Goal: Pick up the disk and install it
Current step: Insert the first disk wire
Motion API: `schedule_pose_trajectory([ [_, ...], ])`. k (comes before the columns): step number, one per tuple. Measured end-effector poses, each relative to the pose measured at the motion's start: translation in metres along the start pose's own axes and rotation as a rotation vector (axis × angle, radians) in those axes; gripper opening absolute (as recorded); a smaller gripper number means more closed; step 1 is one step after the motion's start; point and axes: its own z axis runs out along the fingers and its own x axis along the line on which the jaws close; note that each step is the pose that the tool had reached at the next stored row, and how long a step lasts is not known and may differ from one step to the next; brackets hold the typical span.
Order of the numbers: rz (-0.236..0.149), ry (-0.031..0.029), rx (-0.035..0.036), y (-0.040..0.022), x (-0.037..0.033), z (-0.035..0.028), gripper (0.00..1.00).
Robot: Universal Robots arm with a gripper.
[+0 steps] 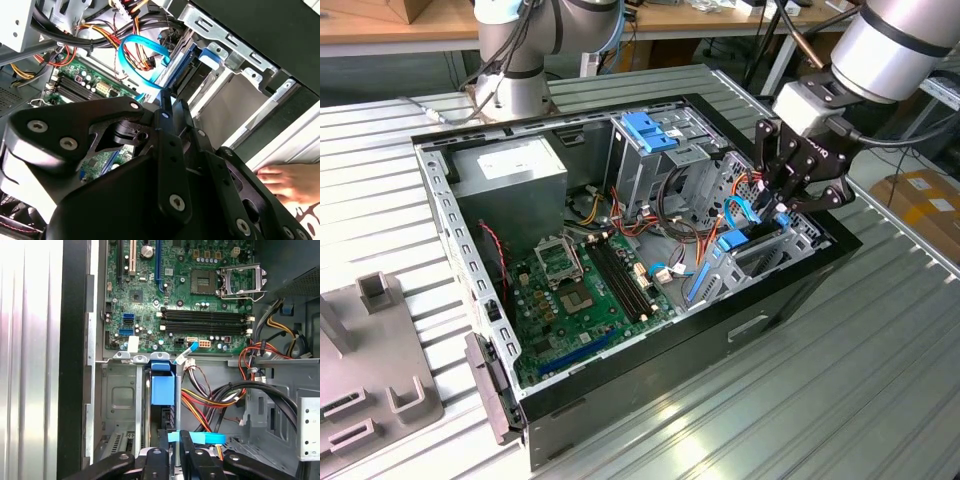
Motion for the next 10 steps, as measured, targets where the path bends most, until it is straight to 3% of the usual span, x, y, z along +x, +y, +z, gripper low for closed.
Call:
schedule_pose_trajectory([
  [3,-0.001,0.0004,0.0142,0.0032,0.0000,0.0000,0.24],
  [7,-0.001,0.0003,0.0160,0.0032,-0.0001,0.0004,0.24],
  [10,-0.002,0.0007,0.0345,0.0032,0.0001,0.0017,0.24],
])
